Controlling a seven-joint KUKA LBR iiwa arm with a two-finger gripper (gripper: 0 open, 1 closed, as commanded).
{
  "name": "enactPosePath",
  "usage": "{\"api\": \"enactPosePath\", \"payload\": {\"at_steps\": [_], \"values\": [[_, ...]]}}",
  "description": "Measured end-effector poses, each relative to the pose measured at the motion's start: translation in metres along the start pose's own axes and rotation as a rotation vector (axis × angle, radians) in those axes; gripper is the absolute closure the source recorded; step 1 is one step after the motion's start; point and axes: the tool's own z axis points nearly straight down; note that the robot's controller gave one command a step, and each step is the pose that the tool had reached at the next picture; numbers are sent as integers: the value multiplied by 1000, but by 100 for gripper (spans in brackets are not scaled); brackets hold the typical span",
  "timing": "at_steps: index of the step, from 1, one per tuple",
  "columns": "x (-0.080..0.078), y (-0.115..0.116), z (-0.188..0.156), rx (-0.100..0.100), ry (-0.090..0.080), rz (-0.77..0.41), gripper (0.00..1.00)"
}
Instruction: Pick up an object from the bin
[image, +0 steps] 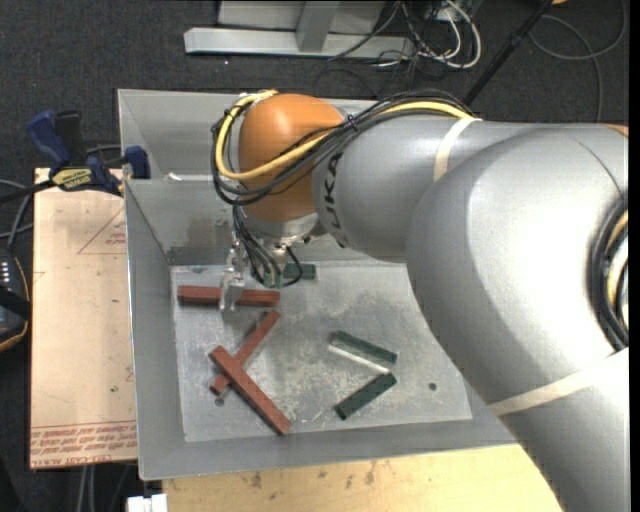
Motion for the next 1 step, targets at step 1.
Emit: {"api": "enactPosePath", "payload": {"at_steps": [1], "values": [[1, 0, -10, 1, 4, 0, 100]]}}
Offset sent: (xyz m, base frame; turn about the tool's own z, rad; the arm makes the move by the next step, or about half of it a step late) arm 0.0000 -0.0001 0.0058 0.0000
